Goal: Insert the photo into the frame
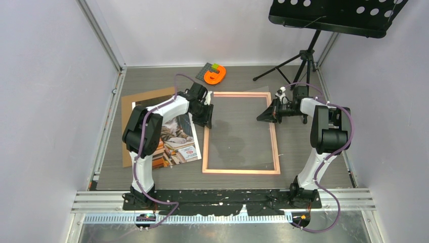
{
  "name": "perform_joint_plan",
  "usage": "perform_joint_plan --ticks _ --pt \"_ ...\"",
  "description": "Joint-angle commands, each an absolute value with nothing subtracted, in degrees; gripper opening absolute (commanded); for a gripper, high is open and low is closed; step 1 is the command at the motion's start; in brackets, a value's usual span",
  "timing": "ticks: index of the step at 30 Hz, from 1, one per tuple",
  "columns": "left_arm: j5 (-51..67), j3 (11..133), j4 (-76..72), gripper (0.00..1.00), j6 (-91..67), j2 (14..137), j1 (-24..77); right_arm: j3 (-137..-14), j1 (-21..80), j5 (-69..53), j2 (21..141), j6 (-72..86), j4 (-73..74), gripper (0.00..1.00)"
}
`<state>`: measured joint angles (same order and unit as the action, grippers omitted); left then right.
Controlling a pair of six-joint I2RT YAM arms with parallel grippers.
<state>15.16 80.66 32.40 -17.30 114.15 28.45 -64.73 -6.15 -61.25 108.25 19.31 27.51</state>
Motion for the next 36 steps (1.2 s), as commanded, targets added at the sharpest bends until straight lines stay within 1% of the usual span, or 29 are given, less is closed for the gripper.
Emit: perform_joint_plan --ticks 1,9,13,16,19,23,33,36 --pt "16.1 80.3 30.9 0.41 -16.5 112.3 28.8 -63.9 -6.5 -64.4 105.4 22.8 25.6 0.06" --pt "17.3 79.8 30.9 0.48 -16.0 110.7 28.6 -62.9 -6.6 -65.2 105.7 24.2 23.3 0.06" --pt "18.9 79.0 30.5 0.48 -16.0 109.6 27.9 -63.0 -6.7 -65.1 105.9 24.1 23.3 0.06" --pt "20.5 78.1 30.2 0.42 -16.1 109.0 27.4 -63.1 -6.7 -64.8 106.0 24.1 23.2 0.06" --pt "22.6 76.9 29.3 0.32 -16.2 108.5 26.8 -63.1 -6.8 -64.6 106.0 24.1 23.2 0.06" --pt "24.4 76.7 28.7 0.24 -16.1 109.0 26.3 -63.2 -6.8 -64.4 106.0 24.1 23.1 0.06" --pt "26.5 76.9 28.0 0.15 -16.9 110.8 26.1 -63.0 -6.8 -64.9 105.7 24.7 22.6 0.06" --pt "26.8 76.4 27.5 0.13 -17.3 111.0 26.1 -61.9 -6.8 -66.0 105.3 27.6 19.4 0.06"
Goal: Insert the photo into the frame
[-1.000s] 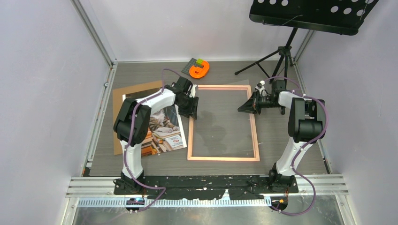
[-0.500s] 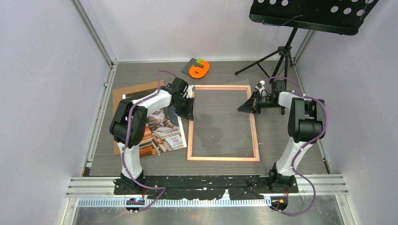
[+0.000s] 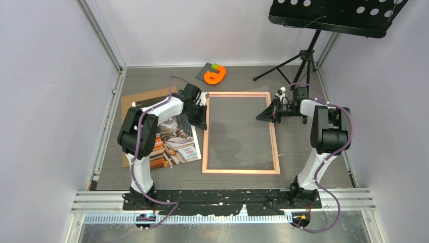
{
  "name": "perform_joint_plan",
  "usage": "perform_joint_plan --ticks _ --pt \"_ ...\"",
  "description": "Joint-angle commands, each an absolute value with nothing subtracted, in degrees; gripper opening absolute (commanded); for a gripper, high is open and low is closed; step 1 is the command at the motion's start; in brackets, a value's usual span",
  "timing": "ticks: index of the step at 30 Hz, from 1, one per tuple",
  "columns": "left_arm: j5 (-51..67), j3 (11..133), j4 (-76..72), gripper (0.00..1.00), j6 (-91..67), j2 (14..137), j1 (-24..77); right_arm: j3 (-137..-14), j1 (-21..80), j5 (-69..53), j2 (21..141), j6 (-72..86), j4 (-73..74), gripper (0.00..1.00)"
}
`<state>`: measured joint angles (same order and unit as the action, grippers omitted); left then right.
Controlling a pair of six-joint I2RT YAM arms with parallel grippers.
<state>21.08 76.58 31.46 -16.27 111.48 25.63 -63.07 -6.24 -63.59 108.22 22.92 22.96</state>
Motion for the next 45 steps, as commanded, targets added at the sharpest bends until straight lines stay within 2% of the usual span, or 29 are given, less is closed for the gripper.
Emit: perform_joint_plan --ticks 1,10,45 --pt "26.7 76.4 27.2 0.12 -17.4 111.1 26.1 -61.4 -6.8 -66.2 105.1 28.3 17.9 0.06" --pt "25.8 75.8 26.4 0.05 -17.9 111.8 26.1 -58.9 -6.7 -68.7 103.4 34.6 11.5 0.06" --pt "23.5 76.0 26.6 0.04 -17.4 112.3 26.7 -56.5 -6.8 -70.7 100.4 40.6 5.0 0.06"
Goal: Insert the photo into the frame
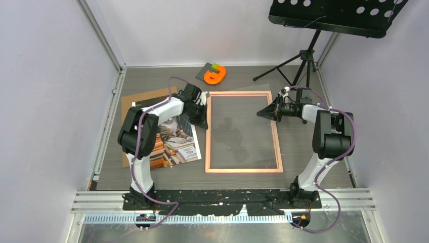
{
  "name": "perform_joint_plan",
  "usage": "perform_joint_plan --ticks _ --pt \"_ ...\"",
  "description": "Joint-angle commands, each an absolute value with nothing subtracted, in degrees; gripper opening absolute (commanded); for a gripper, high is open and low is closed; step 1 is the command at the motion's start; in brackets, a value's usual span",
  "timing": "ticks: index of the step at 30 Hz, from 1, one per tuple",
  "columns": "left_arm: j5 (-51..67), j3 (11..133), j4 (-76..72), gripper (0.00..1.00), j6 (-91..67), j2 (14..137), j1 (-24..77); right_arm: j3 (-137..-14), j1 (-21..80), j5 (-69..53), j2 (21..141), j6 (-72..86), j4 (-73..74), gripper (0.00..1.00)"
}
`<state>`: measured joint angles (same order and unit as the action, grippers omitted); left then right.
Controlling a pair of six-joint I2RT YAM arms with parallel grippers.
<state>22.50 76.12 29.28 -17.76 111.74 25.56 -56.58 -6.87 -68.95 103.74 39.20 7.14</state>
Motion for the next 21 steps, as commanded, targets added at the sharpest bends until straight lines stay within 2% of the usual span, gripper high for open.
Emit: perform_joint_plan --ticks 1,11,21 --pt "23.5 76.0 26.5 0.04 -17.4 112.2 26.7 -56.5 -6.8 -70.8 100.4 40.7 5.1 0.06" --pt "22.9 76.1 26.6 0.04 -17.1 112.1 26.9 -56.5 -7.2 -71.0 100.0 40.3 5.7 0.06" --pt "22.3 76.0 26.6 0.04 -16.9 112.1 27.0 -59.3 -8.4 -70.4 100.6 33.5 13.9 0.06"
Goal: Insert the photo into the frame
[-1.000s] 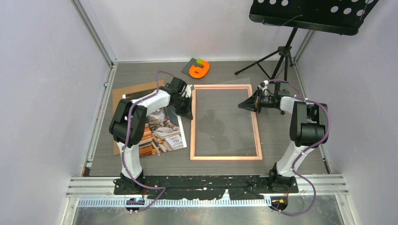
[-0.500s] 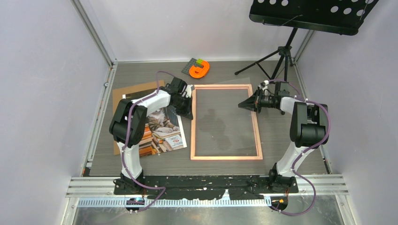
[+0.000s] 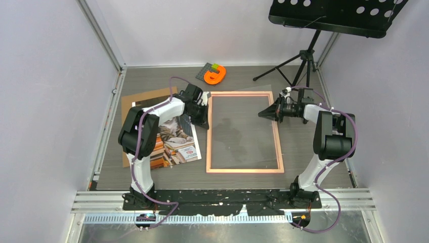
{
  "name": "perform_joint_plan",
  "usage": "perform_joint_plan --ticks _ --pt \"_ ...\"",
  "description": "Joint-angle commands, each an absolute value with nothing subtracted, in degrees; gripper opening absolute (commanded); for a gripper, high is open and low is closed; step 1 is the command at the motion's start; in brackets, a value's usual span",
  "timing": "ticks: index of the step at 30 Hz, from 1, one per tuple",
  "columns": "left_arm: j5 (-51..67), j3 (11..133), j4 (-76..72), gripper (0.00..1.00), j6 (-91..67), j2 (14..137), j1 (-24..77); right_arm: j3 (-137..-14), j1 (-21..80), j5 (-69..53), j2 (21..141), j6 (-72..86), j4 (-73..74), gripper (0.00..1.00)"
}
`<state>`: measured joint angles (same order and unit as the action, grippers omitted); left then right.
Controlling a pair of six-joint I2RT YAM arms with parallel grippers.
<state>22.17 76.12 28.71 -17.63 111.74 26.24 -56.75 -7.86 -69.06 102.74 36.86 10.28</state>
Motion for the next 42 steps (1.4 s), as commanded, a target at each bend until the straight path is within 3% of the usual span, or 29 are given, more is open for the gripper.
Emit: perform_joint_plan --ticks 1,17,42 --pt "22.2 76.0 26.6 0.04 -16.9 112.1 27.0 -59.7 -8.7 -70.1 100.6 32.4 15.3 0.06" --pt "22.1 76.4 26.8 0.04 -17.0 112.5 27.1 -59.9 -8.6 -69.3 101.9 30.6 16.9 0.06" --pt "21.7 76.5 26.9 0.04 -16.9 112.4 27.2 -55.9 -7.1 -71.9 99.7 44.6 0.7 0.06"
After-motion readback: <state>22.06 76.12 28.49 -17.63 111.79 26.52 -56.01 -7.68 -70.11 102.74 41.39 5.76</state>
